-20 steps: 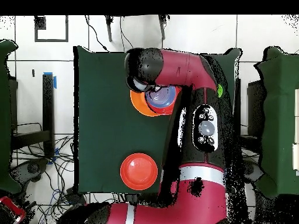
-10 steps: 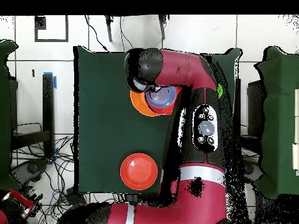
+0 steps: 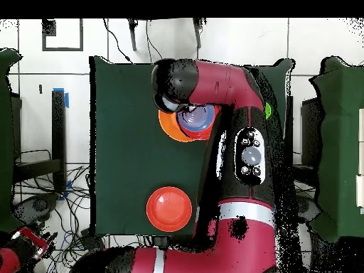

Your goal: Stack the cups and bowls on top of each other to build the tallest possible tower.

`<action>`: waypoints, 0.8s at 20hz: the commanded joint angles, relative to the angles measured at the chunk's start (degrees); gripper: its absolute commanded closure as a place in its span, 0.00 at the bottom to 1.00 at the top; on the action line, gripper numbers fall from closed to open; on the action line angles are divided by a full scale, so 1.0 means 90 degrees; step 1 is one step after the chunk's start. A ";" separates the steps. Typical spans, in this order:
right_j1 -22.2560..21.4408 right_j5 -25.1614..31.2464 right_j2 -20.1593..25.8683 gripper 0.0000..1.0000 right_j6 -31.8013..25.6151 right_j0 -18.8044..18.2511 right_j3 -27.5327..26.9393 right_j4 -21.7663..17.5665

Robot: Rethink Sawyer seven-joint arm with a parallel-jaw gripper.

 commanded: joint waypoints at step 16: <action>0.0137 0.0002 0.0567 1.00 -0.1226 -0.0121 0.0138 -0.0469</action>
